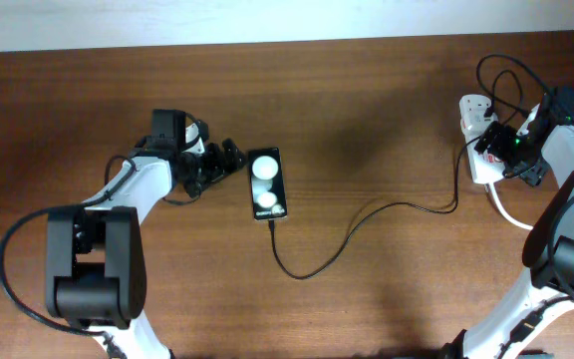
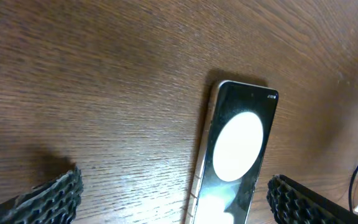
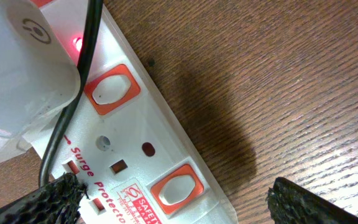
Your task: Plug charger to phone and switch on socket
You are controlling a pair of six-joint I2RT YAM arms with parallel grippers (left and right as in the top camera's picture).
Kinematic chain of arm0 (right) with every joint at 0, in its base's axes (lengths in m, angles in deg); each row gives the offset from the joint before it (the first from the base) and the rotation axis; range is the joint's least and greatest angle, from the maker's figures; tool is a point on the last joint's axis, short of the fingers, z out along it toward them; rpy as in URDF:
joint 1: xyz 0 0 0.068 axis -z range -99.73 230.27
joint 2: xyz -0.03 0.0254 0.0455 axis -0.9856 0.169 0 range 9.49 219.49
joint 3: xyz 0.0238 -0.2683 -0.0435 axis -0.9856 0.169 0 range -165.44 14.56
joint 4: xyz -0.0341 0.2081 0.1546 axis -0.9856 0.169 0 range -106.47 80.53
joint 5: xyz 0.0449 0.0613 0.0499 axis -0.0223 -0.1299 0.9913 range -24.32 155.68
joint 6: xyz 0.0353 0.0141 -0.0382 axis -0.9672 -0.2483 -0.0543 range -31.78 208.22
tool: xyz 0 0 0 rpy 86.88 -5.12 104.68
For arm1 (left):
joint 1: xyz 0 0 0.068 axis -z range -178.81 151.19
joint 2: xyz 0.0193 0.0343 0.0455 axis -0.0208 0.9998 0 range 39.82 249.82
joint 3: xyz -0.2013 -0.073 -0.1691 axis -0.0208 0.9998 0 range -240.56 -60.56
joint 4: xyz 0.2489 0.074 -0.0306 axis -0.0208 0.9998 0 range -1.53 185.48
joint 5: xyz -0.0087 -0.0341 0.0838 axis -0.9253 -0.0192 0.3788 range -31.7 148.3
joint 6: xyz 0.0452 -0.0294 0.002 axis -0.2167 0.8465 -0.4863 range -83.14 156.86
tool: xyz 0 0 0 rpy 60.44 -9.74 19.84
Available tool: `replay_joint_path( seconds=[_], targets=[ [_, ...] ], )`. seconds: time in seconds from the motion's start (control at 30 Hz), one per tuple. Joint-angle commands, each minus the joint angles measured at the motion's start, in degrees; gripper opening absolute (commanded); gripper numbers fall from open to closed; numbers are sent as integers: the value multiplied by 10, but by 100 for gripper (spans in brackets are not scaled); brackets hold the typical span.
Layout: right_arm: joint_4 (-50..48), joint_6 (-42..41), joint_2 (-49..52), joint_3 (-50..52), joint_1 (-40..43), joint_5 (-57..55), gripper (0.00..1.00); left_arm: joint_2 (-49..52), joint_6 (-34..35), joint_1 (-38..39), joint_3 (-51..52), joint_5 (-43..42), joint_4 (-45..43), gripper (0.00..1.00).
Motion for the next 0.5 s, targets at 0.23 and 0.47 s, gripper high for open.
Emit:
replay_joint_path(
  seconds=[0.23, 0.47],
  targets=[
    [3, 8, -10, 9, 0, -7, 99, -135, -7, 89, 5, 104, 1, 99],
    [3, 8, -10, 9, 0, -7, 99, -139, -8, 92, 5, 213, 45, 99]
  ],
)
